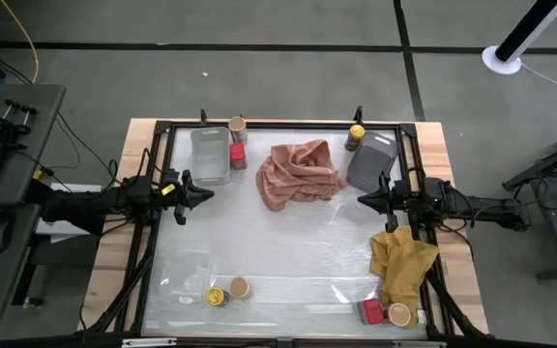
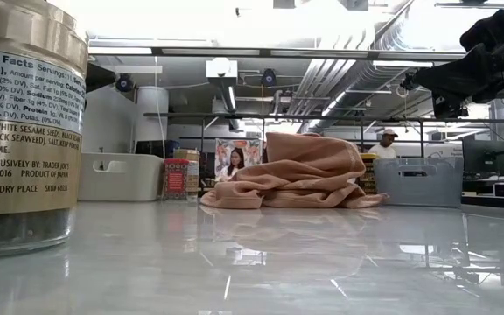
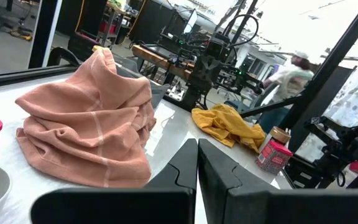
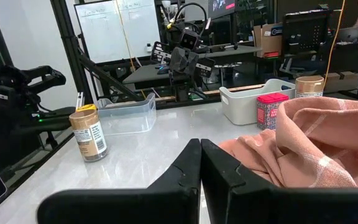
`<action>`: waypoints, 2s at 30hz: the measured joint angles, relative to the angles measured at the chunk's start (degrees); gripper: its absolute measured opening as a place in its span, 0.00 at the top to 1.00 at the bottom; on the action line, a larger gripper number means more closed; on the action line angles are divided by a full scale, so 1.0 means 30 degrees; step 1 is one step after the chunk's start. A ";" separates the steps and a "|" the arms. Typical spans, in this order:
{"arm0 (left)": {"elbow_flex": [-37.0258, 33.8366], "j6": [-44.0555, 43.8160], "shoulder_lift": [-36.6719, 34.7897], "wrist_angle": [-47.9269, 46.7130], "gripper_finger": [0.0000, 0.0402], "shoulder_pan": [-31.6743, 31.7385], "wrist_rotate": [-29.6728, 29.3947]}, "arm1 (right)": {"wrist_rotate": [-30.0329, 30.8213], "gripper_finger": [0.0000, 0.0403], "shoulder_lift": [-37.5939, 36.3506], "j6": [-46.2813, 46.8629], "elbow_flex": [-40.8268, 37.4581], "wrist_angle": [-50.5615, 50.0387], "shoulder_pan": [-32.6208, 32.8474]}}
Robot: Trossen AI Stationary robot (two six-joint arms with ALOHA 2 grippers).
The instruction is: Sort spices by type
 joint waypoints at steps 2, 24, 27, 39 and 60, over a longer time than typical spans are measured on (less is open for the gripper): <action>0.0000 0.0011 0.0000 0.0000 1.00 0.0007 0.0003 | 0.0000 1.00 -0.0004 -0.0001 0.0005 -0.0002 0.0000; 0.0000 -0.0003 0.0000 -0.0004 1.00 0.0000 -0.0004 | -0.0015 1.00 0.0001 0.0337 -0.0001 0.0218 0.0000; 0.0000 -0.0001 0.0000 -0.0003 1.00 0.0005 -0.0002 | -0.0075 1.00 0.0005 0.4833 -0.0001 0.2373 0.0000; 0.0000 -0.0003 0.0000 0.0000 1.00 0.0000 -0.0004 | 0.4799 1.00 0.2872 1.6323 0.3080 0.8729 -0.0429; 0.0000 0.0011 0.0000 -0.0007 1.00 0.0000 0.0003 | 0.5893 0.95 2.6940 0.7287 2.5010 -1.7398 -1.1808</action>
